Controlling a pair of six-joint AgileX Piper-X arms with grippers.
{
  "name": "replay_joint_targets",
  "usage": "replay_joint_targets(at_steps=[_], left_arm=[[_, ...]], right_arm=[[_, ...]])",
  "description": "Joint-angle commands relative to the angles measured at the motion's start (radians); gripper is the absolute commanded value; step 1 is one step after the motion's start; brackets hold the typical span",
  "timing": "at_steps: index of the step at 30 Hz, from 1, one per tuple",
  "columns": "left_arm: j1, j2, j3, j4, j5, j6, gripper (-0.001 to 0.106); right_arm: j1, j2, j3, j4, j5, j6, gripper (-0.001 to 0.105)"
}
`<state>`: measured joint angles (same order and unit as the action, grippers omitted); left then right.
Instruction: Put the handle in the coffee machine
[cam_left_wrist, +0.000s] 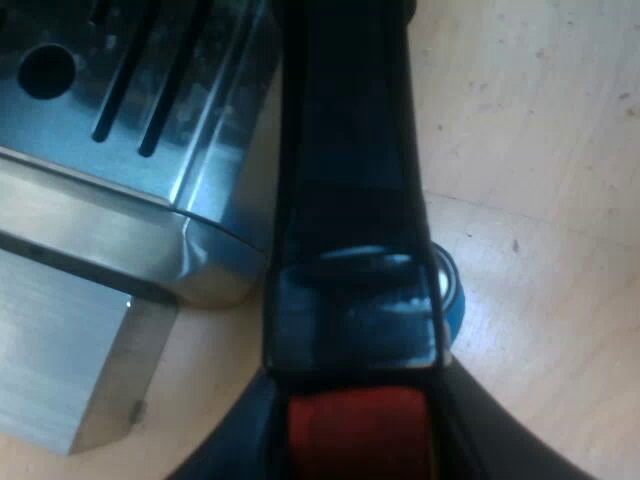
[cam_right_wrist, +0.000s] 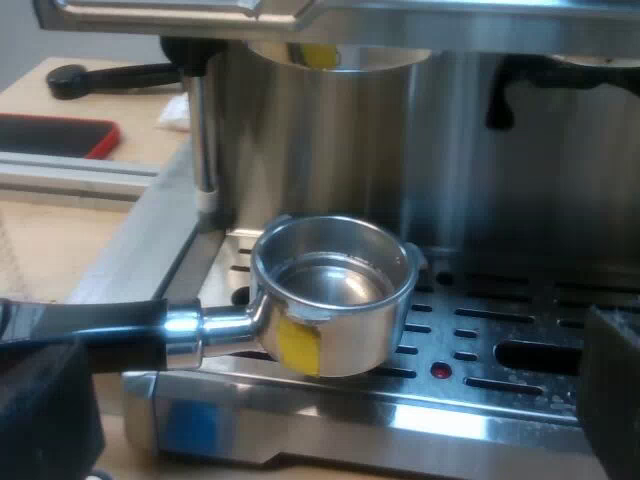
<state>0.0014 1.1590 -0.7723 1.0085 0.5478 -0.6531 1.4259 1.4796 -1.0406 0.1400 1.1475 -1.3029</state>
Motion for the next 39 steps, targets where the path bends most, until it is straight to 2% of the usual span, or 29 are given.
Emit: replay_joint_targets(at_steps=[1, 11, 13, 16, 21, 27, 39], left_arm=[[-0.001, 0.008, -0.016, -0.023, 0.057, 0.009, 0.0], [0.026, 0.029, -0.019, -0.055, 0.083, 0.002, 0.0], [0.061, 0.046, -0.026, -0.069, 0.085, 0.002, 0.0], [0.061, 0.077, -0.044, -0.067, 0.08, 0.002, 0.0], [0.061, 0.115, -0.081, -0.067, 0.084, -0.001, 0.0], [0.061, 0.132, -0.11, -0.069, 0.094, -0.001, 0.0], [0.061, 0.198, -0.165, -0.073, 0.121, 0.006, 0.0]], right_arm=[[-0.007, 0.015, 0.0, -0.024, 0.031, -0.012, 0.105], [-0.048, 0.059, 0.0, -0.103, 0.008, -0.029, 0.105], [-0.078, 0.059, 0.0, -0.14, -0.011, -0.064, 0.105], [-0.098, 0.06, 0.0, -0.168, -0.08, -0.099, 0.105], [-0.117, 0.086, 0.0, -0.274, -0.101, -0.19, 0.105], [-0.132, 0.12, 0.0, -0.35, -0.12, -0.203, 0.105], [-0.146, 0.128, 0.003, -0.361, -0.135, -0.203, 0.105]])
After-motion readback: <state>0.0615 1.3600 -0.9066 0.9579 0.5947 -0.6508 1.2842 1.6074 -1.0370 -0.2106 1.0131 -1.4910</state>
